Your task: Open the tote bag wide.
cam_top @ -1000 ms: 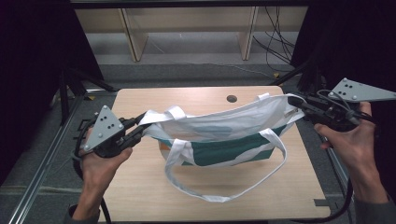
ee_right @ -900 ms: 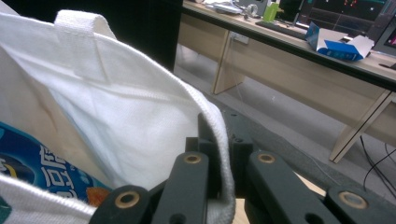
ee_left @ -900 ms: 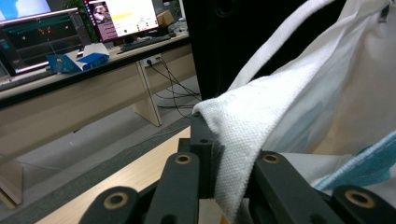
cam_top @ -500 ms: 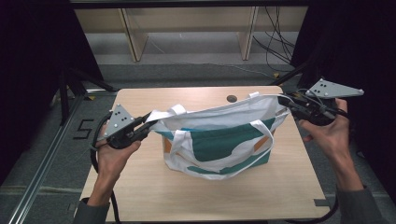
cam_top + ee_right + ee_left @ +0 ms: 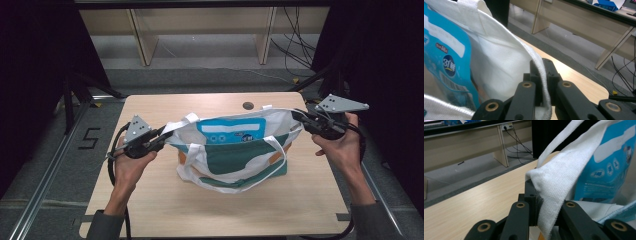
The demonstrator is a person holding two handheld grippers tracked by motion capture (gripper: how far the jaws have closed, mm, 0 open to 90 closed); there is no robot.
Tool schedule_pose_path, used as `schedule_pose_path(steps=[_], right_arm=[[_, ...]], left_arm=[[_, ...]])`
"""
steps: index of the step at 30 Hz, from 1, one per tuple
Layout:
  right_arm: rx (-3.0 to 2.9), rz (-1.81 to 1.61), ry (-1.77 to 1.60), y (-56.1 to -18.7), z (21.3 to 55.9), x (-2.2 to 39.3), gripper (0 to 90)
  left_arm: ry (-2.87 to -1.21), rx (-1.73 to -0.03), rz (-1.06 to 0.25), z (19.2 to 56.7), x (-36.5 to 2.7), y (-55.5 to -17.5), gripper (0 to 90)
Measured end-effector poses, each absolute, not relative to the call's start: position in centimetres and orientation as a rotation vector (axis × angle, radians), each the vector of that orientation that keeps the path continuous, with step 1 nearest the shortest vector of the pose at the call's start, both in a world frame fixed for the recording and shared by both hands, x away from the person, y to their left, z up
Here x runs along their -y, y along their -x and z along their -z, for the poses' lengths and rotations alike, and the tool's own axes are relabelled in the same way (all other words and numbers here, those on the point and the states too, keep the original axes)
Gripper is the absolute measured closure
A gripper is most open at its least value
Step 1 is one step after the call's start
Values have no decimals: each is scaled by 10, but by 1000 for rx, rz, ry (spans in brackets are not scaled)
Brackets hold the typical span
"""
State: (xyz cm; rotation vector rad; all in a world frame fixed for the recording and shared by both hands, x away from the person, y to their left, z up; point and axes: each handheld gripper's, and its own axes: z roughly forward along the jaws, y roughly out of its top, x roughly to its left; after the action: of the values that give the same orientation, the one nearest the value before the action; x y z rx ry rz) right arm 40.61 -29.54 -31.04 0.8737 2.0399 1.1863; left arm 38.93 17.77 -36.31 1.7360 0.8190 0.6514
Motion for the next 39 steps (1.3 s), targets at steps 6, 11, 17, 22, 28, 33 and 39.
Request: schedule_pose_path(steps=[6,11,17,22,28,33,39], right_arm=[[-2051,-1148,-902,-411,317,290,884],[-2086,-1113,-951,-419,334,289,884],[-2123,-1120,-989,-423,363,291,884],[-2125,-1132,-985,-424,374,294,883],[-2132,-1153,-1027,-420,392,294,883],[-2173,-1097,-1004,-423,412,295,882],[-2211,-1062,-1051,-419,420,291,882]], left_arm=[[-1802,-873,-663,374,-173,-403,815],[-1892,-870,-688,393,-168,-410,813],[-1878,-917,-618,417,-172,-413,811],[-1900,-918,-614,424,-171,-413,811],[-1975,-922,-592,441,-169,-415,811],[-2039,-919,-557,459,-167,-418,810],[-2051,-948,-504,480,-161,-417,808]])
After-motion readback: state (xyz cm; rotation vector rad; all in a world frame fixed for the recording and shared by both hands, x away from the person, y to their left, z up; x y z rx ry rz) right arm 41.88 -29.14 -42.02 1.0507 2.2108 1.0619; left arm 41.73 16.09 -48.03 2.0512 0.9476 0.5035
